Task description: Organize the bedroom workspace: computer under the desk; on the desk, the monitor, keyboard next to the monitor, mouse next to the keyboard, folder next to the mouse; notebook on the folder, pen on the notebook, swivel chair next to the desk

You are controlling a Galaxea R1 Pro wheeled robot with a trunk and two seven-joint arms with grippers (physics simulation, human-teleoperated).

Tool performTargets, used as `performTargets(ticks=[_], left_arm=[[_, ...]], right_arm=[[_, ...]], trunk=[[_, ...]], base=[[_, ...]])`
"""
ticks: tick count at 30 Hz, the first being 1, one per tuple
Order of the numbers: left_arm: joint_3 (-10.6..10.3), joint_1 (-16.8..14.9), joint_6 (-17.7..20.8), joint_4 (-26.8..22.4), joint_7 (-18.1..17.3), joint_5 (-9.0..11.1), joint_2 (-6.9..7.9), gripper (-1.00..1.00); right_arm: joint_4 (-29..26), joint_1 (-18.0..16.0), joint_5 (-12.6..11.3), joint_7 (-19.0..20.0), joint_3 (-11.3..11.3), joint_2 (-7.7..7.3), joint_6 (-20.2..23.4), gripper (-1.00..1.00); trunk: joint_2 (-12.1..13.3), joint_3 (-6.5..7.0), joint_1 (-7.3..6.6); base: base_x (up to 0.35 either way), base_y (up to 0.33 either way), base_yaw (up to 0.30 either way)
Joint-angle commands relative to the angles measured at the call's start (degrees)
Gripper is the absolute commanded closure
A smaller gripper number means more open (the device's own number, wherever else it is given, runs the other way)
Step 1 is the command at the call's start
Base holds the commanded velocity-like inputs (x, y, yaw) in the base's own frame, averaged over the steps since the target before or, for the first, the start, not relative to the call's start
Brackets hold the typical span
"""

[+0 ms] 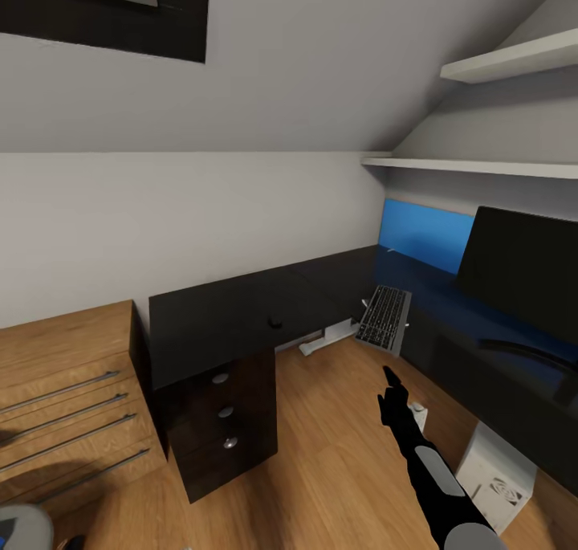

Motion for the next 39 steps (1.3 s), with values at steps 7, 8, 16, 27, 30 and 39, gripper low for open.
performTargets(ticks=[7,8,16,27,30,39], left_arm=[[-0.12,-0.04,-0.19,0.07,-0.06,0.35,-0.17,-1.00],[-0.12,-0.04,-0.19,0.06,-0.06,0.35,-0.20,-1.00],[-0.10,-0.04,-0.19,0.06,-0.06,0.35,-0.25,-1.00],[-0.05,-0.04,-0.19,0.05,-0.06,0.35,-0.23,-1.00],[-0.04,-0.04,-0.19,0.05,-0.06,0.35,-0.22,-1.00],[-0.03,-0.04,-0.19,0.05,-0.08,0.33,-0.54,-1.00]], right_arm=[[-0.01,-0.04,-0.44,0.25,-0.29,0.01,0.55,-1.00],[-0.01,-0.04,-0.46,0.25,-0.29,0.01,0.57,-1.00],[0.11,-0.04,-0.45,-0.01,-0.33,-0.15,0.67,-1.00],[0.06,-0.04,-0.52,-0.18,-0.44,-0.10,0.35,-1.00],[-0.01,-0.08,-0.50,-0.69,-0.46,-0.28,-0.34,-1.00],[-0.35,-0.42,-0.52,-10.78,-0.54,-1.64,-2.12,-1.00]], trunk=[[-2.85,-1.32,1.54],[-3.25,-1.50,1.76],[-6.46,-3.05,3.52],[-10.87,-5.06,5.93],[-12.08,-5.60,6.59],[-13.28,-6.14,7.25]], base=[[0.000,0.000,0.000],[0.000,0.000,0.000],[0.000,0.000,0.026],[0.000,0.000,0.007],[0.000,0.000,0.000],[0.000,0.000,0.000]])
